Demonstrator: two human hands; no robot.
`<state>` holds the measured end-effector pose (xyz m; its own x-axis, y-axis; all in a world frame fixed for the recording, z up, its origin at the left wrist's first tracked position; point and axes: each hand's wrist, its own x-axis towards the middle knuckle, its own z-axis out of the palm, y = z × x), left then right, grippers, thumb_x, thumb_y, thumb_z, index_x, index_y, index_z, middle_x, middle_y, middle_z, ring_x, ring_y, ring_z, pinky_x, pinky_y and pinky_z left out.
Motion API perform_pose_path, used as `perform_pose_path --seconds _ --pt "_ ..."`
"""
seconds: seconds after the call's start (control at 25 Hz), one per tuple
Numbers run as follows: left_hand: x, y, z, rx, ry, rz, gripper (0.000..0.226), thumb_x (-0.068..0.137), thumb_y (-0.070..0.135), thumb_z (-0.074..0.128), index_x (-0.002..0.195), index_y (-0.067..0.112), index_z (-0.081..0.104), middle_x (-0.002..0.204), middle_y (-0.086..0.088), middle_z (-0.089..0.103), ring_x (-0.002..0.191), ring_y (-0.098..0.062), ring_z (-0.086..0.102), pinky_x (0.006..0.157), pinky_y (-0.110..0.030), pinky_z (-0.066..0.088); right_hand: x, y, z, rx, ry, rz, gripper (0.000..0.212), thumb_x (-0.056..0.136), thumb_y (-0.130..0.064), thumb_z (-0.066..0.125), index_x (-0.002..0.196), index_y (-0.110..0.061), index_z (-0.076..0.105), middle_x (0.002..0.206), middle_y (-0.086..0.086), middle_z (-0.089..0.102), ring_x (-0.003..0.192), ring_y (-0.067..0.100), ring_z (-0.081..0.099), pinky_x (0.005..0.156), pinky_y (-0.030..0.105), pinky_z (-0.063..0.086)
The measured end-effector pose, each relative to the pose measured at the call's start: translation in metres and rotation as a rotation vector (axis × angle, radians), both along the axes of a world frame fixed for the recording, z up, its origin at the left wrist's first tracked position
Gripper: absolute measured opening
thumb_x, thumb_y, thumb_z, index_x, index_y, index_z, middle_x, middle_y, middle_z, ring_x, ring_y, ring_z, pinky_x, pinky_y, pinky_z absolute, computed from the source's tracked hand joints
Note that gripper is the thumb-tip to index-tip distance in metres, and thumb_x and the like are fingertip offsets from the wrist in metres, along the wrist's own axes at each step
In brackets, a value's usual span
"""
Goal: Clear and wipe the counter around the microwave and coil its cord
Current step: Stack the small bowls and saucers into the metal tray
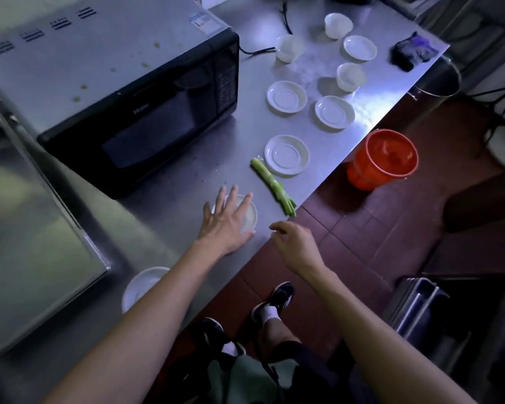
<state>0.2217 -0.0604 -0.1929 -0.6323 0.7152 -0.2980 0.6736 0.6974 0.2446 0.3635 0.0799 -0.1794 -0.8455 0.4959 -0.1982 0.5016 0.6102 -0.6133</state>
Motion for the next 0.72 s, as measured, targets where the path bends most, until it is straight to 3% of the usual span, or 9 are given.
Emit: perform_pose_path --seconds 0.16,0.36,0.72 --pt "-0.003 0.026 -0.007 -0.169 -0.038 0.045 0.102 0.079 0.063 0.063 0.155 0.036 0.001 0.164 -0.004 -0.014 0.149 -0.032 -0.017 0.112 -0.067 0.016 -0.002 0.03 -0.011 -0.071 0.029 0.031 0.024 0.088 -0.015 0.062 0.109 -0.02 0.074 0.094 0.004 0.072 0.091 0.021 0.066 0.083 0.04 0.054" --pt "-0.007 0.047 -0.007 -0.228 -0.048 0.12 0.095 0.074 0.061 0.066 0.152 0.037 0.016 0.158 -0.003 0.013 0.143 -0.03 0.013 0.103 -0.056 0.032 -0.018 0.069 -0.014 -0.128 0.033 0.101 0.026 0.091 -0.018 0.059 0.112 -0.021 0.072 0.103 0.003 0.071 0.095 0.02 0.065 0.083 0.036 0.052" --pt "-0.029 0.143 0.036 0.017 0.021 0.214 0.087 0.068 0.067 0.059 0.144 0.046 0.023 0.152 0.007 0.022 0.139 -0.021 0.017 0.102 -0.054 0.039 -0.043 0.173 0.0 -0.169 0.069 0.04 0.026 0.091 -0.019 0.058 0.113 -0.021 0.071 0.112 -0.003 0.071 0.1 0.018 0.065 0.09 0.035 0.052"
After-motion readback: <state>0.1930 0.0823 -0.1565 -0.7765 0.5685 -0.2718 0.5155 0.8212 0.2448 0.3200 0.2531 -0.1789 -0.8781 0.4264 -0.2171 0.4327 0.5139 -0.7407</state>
